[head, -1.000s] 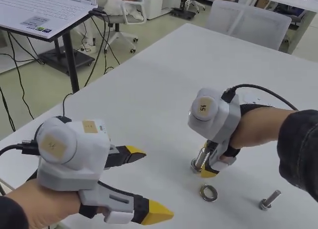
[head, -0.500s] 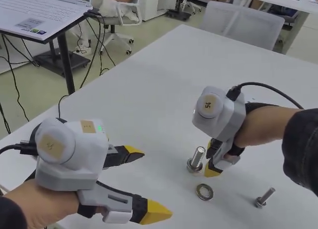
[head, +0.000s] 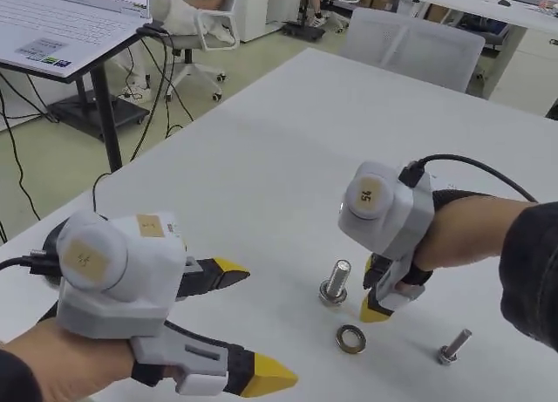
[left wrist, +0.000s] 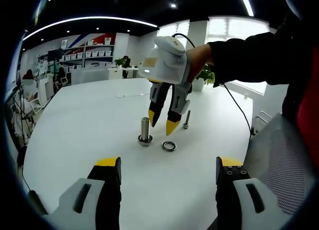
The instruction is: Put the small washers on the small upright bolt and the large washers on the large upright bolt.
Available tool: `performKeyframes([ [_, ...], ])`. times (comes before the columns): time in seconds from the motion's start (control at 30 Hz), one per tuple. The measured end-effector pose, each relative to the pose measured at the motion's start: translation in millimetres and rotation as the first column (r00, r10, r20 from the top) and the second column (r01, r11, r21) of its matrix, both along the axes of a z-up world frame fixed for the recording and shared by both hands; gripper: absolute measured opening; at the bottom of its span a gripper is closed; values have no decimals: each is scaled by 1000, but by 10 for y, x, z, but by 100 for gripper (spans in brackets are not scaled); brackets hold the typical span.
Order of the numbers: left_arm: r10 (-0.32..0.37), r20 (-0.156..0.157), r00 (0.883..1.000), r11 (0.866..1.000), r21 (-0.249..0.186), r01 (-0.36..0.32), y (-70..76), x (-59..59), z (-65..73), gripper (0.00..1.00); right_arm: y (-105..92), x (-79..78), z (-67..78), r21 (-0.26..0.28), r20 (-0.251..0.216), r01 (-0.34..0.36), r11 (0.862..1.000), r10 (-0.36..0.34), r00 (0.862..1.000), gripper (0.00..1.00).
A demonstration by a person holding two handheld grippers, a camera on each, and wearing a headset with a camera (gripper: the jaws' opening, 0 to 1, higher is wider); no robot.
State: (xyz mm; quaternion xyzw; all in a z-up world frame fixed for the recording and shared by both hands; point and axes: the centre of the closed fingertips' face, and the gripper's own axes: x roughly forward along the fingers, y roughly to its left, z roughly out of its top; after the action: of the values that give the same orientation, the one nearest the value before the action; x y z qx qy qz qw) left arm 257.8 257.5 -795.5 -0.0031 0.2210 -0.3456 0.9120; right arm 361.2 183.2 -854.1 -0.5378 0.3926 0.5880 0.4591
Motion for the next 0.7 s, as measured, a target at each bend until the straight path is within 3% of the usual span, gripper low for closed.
performKeyframes([
  [0.7,-16,14,1000,1000,7,16,-69,11,74,77,-115,-217,-42,6,-32,17,1000,-17,999,29],
])
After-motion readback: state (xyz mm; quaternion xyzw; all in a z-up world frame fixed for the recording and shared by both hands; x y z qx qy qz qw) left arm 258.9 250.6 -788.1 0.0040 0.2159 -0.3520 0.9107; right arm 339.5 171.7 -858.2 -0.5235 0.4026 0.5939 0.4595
